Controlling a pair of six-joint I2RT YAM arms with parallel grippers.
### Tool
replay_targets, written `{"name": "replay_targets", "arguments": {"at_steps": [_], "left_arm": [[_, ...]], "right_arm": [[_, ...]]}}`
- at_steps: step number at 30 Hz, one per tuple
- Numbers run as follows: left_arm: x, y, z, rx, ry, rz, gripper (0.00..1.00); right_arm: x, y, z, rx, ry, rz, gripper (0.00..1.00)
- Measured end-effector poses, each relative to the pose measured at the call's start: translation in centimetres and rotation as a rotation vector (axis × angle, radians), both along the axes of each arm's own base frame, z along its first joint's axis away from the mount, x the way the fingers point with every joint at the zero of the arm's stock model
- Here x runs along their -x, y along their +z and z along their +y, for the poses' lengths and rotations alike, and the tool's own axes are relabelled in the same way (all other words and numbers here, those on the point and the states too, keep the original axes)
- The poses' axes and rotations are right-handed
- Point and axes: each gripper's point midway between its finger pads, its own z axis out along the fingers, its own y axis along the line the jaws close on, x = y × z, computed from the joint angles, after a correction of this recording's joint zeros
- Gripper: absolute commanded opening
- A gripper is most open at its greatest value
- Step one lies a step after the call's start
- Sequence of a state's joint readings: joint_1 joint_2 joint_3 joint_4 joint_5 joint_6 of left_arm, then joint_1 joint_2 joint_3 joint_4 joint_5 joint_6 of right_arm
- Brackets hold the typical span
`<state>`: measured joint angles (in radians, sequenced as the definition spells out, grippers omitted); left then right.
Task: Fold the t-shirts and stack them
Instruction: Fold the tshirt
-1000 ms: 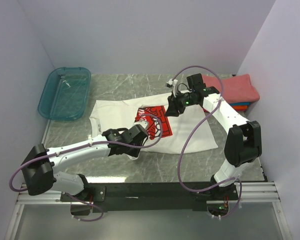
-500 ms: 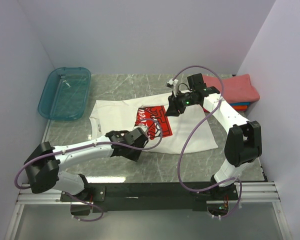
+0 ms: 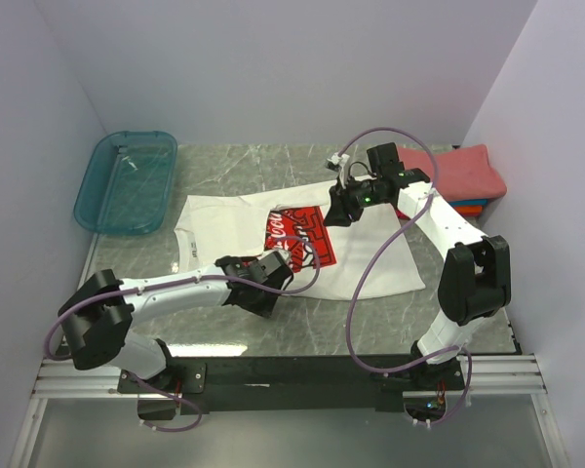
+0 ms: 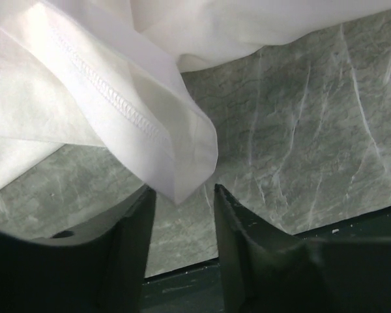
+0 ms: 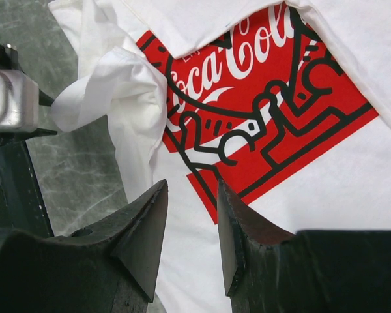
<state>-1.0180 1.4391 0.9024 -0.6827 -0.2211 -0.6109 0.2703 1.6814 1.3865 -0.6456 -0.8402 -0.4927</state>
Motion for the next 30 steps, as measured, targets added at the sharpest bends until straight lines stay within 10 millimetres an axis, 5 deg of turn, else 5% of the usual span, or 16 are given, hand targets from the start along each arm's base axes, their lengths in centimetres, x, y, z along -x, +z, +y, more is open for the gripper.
{"name": "replay_targets", "arguments": {"at_steps": [5,13,16,20,26,30], "left_arm": [[-0.1,-1.3,-0.2,-0.027,0.001,0.016,0.38],[-0.6,-1.6,0.4,-0.060,0.027,-0.003,0.03],[-0.7,-1.0,0.6,-0.061,0.033,-0.023,0.00],[-1.4,2.6,0.6,0.001,0.042,-0.094,0.00],[-3.0,11.1,0.4,0.169,0.074,-0.269,0.00],[-3.7,12.7,1.6,0.161,0.103,-0.315,0.00]], "right_arm": [[0.0,0.0,0.0,0.000,0.000,0.002,0.43],[0.0,0.0,-0.3,-0.007,-0.005,0.008,0.43],[0.0,0.0,-0.4,-0.007,-0.006,0.009,0.43],[0.1,0.0,-0.8,0.001,-0.008,0.015,0.43],[0.2,1.2,-2.9,0.036,-0.015,-0.029,0.44],[1.3,2.3,-4.7,0.091,0.010,-0.096,0.46]]}}
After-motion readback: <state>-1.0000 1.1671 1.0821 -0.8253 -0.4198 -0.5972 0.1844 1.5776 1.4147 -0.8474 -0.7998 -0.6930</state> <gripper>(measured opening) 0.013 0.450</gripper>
